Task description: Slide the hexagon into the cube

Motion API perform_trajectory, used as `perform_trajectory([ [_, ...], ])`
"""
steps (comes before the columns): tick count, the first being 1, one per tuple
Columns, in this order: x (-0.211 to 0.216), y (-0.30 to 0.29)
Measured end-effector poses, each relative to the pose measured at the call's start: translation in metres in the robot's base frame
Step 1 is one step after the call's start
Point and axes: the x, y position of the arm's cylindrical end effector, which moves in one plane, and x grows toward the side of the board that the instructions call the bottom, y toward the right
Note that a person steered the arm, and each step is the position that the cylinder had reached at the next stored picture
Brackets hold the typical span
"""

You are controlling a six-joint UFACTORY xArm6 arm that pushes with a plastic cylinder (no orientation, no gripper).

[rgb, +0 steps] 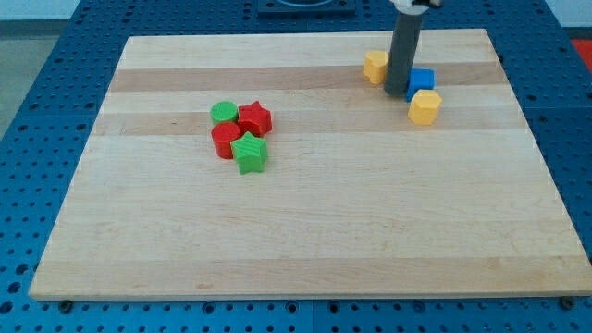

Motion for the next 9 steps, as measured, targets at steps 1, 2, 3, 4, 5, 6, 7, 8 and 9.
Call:
perform_trajectory([
  [1, 0.029, -0.001],
  [2, 0.054, -0.001],
  [3, 0.082, 0.007],
  [4, 0.094, 0.034],
  [5, 0.09, 0.035],
  [6, 0.07, 0.042],
  [7, 0.041, 0.042],
  [8, 0.007, 0.042],
  [9, -0.026, 0.042],
])
